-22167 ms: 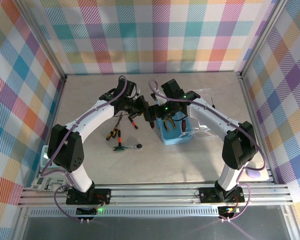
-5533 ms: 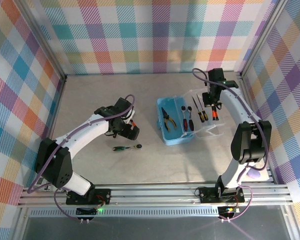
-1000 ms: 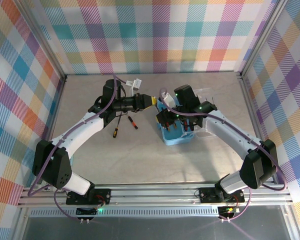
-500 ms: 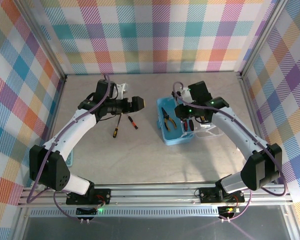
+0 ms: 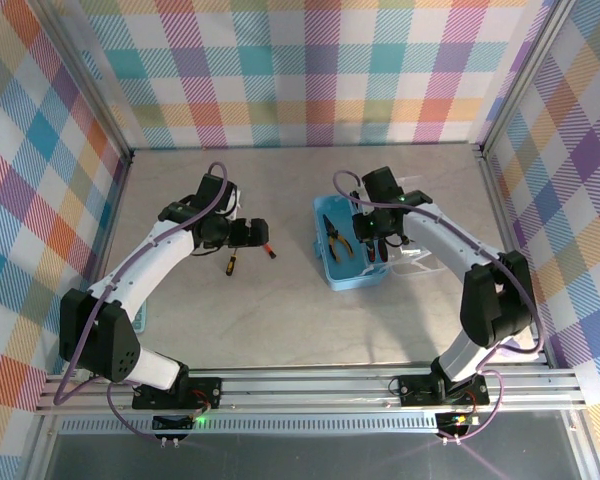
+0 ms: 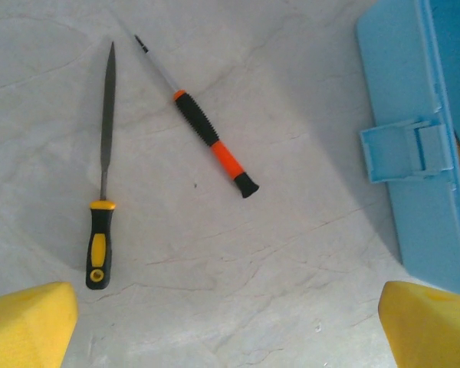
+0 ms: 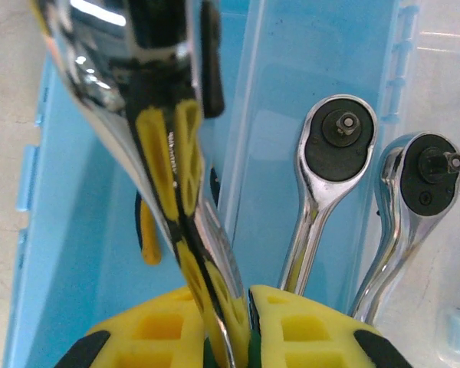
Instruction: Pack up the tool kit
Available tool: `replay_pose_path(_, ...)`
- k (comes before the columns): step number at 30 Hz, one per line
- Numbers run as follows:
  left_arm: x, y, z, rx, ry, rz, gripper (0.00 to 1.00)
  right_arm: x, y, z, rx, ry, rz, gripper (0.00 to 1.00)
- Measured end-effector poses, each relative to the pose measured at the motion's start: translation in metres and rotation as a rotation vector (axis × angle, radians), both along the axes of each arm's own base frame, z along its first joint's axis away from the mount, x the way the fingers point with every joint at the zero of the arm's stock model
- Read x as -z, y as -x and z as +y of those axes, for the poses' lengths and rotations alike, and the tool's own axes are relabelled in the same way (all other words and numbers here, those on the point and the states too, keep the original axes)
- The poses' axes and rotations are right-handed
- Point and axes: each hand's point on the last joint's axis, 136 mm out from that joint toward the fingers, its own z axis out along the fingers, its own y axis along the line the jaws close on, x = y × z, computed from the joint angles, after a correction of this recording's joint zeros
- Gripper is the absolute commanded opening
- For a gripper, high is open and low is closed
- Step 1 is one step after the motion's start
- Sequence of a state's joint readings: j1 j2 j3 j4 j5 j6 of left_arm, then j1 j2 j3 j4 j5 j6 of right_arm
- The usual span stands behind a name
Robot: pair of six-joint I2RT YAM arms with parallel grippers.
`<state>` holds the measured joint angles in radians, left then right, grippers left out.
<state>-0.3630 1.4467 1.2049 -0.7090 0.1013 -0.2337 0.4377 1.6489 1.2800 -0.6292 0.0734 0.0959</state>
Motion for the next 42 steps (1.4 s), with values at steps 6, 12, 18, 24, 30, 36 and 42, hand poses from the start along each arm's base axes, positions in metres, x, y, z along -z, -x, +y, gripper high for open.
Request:
replay_pose_path(6, 0.0, -0.001, 0.001, 0.003, -0.009, -0.004, 1.0, 0.006, -0.007, -0.001, 0.041, 0.001, -0.007, 0.0)
replay_pose_path(12, 0.001, -0.001, 0.001, 0.009, -0.012, -0.005, 1.0, 0.01, -0.01, -0.005, 0.082, 0.007, -0.019, 0.0)
replay_pose_path(18, 0.001, -0.001, 0.001, 0.009, -0.012, -0.005, 1.0, 0.013, -0.013, -0.013, 0.117, 0.028, -0.031, 0.0)
replay_pose_path(24, 0.001, -0.001, 0.001, 0.01, -0.012, -0.005, 1.0, 0.013, -0.014, -0.018, 0.13, 0.048, -0.04, 0.0)
replay_pose_path(30, 0.001, -0.001, 0.001, 0.01, -0.011, -0.005, 1.0, 0.012, -0.017, -0.026, 0.154, 0.068, -0.048, 0.0)
replay_pose_path(36, 0.001, 0.0, -0.001, 0.015, -0.003, -0.002, 1.0, 0.012, -0.02, -0.034, 0.175, 0.086, -0.056, 0.0)
replay_pose_path(42, 0.003, 0.001, -0.002, 0.019, 0.001, 0.004, 1.0, 0.012, -0.02, -0.035, 0.173, 0.086, -0.056, 0.0)
